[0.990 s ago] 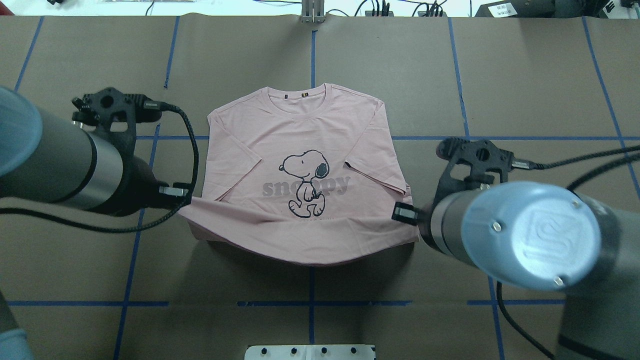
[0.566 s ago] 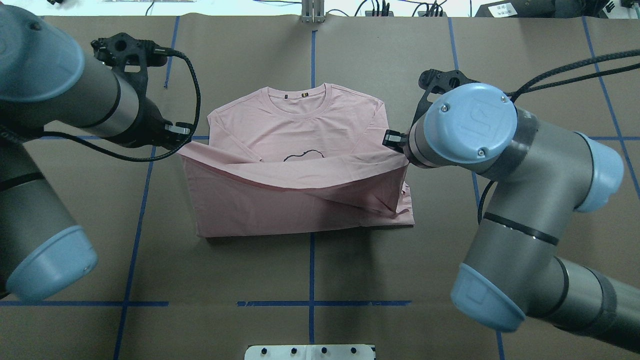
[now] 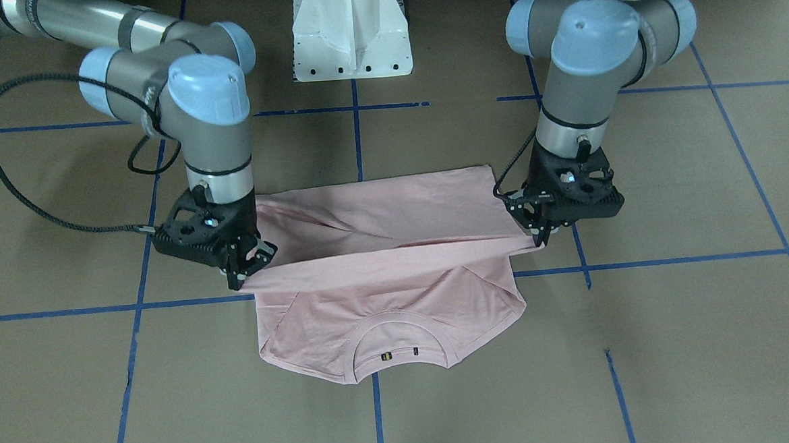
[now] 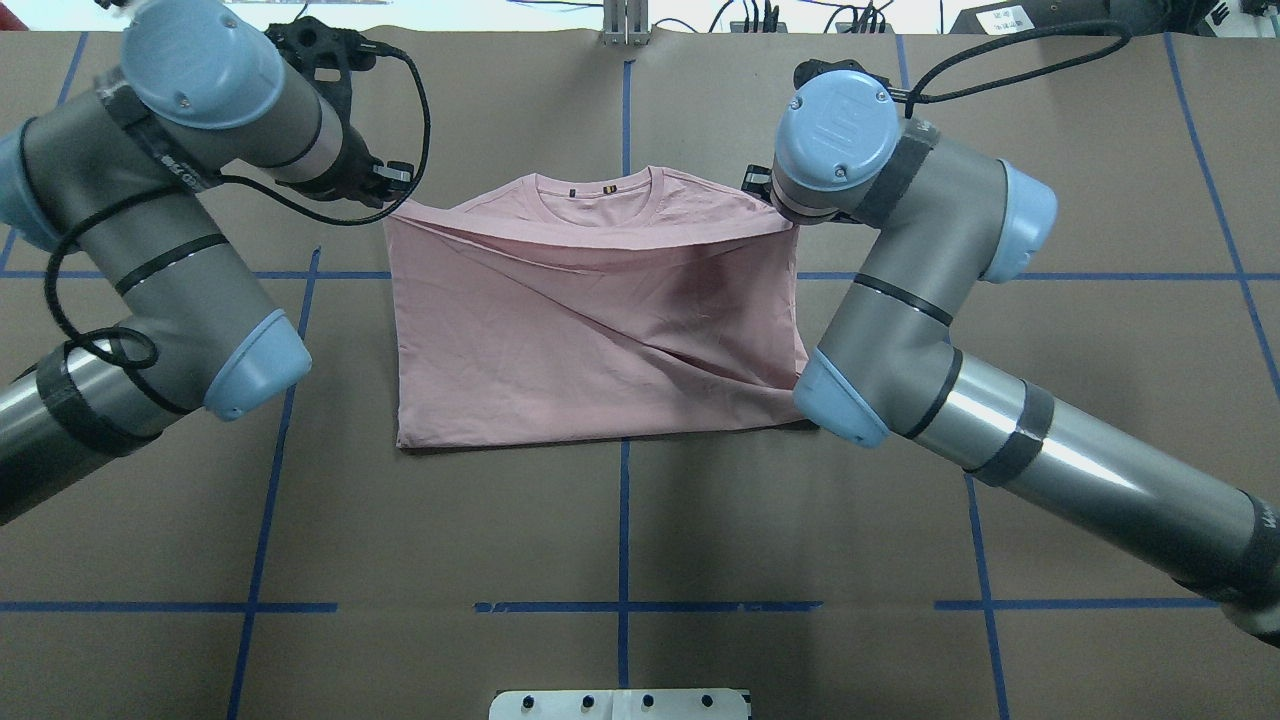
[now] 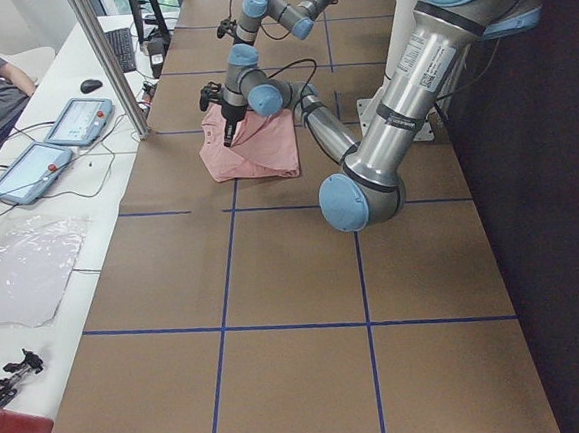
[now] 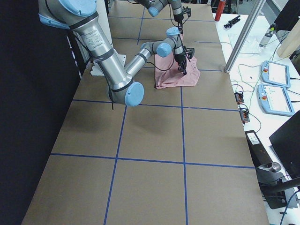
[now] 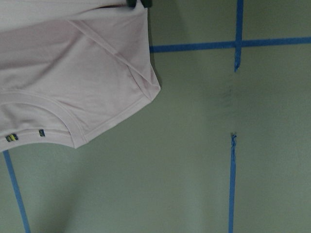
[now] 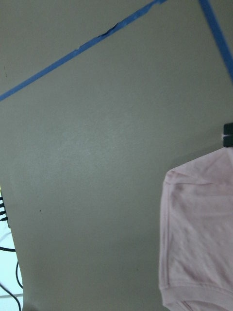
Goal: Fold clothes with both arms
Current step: 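Lift the hem with both grippers and fold it toward the collar, then release the hem near the collar and raise both grippers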
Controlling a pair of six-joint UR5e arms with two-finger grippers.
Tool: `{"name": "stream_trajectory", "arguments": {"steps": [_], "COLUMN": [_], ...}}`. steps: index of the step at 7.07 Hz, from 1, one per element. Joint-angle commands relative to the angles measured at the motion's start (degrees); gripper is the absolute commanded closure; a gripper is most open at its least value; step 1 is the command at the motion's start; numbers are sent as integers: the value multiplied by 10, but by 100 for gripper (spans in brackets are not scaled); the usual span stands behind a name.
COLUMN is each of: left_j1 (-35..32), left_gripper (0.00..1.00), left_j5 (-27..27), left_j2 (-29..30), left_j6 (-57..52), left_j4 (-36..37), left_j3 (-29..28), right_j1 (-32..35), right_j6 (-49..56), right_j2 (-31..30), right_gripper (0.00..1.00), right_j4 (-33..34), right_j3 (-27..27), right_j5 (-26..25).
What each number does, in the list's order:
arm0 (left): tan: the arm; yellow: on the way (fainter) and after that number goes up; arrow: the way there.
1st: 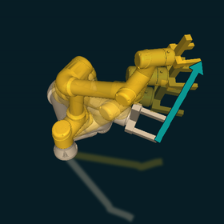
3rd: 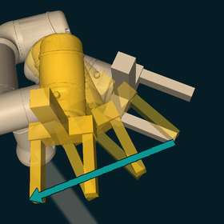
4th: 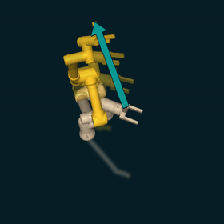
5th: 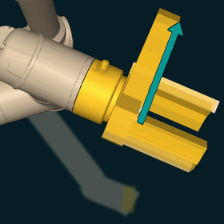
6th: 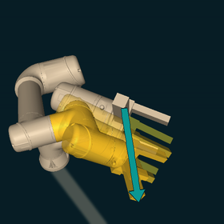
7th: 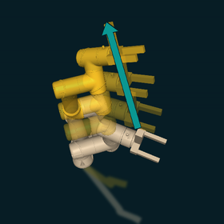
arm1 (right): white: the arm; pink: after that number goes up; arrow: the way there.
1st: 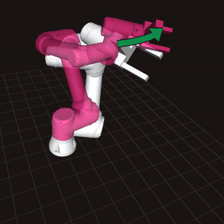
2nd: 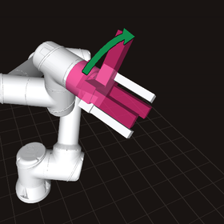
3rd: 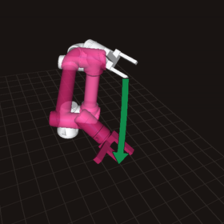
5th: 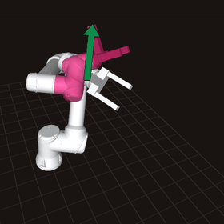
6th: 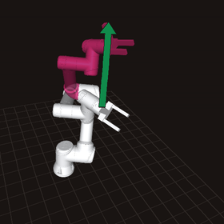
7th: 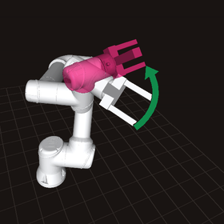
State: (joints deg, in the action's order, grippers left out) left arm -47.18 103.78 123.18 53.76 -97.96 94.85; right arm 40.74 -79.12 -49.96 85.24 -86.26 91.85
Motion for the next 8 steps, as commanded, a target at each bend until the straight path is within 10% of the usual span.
{"name": "stream_trajectory", "arguments": {"steps": [1, 2, 3, 4, 5, 8], "left_j1": [-2, -1, 1, 4, 3, 9], "left_gripper": [100, 100, 80, 19, 0, 0], "left_j5": [-10, -10, -10, -10, -9, 11], "left_j2": [16, 22, 25, 25, 21, -75], "left_j6": [-2, -2, -2, -15, -42, -64], "left_j4": [-90, -109, -114, -114, -119, -121], "left_j3": [-105, -127, -135, -135, -129, 40], "right_j1": [9, 9, 9, 8, 8, 35], "right_j6": [7, 6, 6, 5, 10, 104], "right_j2": [33, 50, 57, 62, 67, 18], "right_gripper": [100, 100, 64, 1, 0, 0], "right_j4": [-108, -108, -108, -107, -107, -104], "right_j3": [133, 153, 162, 166, 166, 86], "right_j5": [-4, -5, -5, -7, -5, 85]}}
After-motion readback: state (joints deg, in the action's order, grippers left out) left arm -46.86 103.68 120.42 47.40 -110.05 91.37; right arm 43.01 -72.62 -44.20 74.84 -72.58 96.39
